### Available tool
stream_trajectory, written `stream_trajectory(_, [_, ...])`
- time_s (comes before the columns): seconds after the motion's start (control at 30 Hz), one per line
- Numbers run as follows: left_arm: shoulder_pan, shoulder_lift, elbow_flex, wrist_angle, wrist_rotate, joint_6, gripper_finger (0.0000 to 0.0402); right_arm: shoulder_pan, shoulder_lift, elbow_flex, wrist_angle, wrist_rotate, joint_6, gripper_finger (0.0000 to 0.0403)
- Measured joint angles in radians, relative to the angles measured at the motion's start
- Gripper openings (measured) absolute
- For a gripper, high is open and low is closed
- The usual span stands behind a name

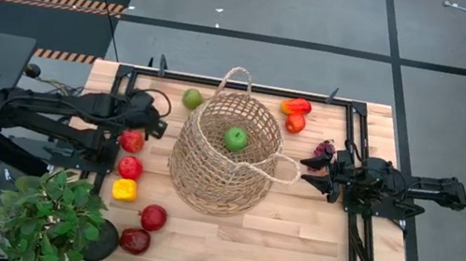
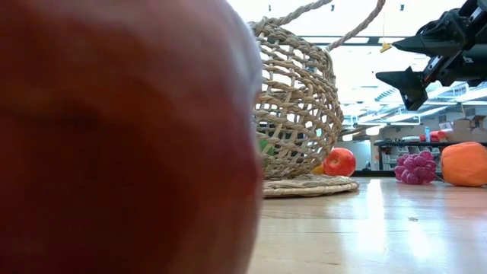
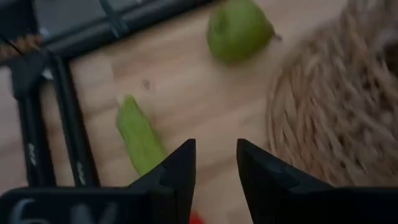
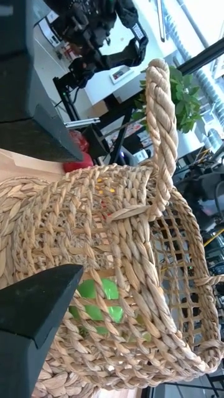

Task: Build produce basket
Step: Put the red apple into the basket

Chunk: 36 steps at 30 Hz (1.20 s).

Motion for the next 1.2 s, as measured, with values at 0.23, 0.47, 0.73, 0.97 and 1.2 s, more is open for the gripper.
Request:
stream_trajectory(0.23, [0.001, 0.027, 0.001, -0.133, 0.124, -0.025, 0.0184, 0.0, 0.0, 0.0, 0.001, 0.0, 0.0, 0.0284])
stream_trajectory(0.47, [0.0, 0.044, 0.001, -0.195, 0.254, 0.026, 0.0282, 0.0, 0.002, 0.0, 0.001, 0.0, 0.0, 0.0284])
stream_trajectory(0.73, [0.001, 0.084, 0.001, -0.205, 0.286, 0.028, 0.0351, 0.0, 0.002, 0.0, 0.0, 0.0, 0.0, 0.0284])
stream_trajectory(0.97, [0.004, 0.128, -0.014, -0.219, 0.296, -0.005, 0.0354, 0.0, 0.002, 0.0, -0.001, 0.0, 0.0, 0.0284])
stream_trajectory(1.2, [0.004, 0.163, -0.048, -0.196, 0.329, -0.026, 0.0354, 0.0, 0.002, 0.0, 0.002, 0.0, 0.0, 0.0284])
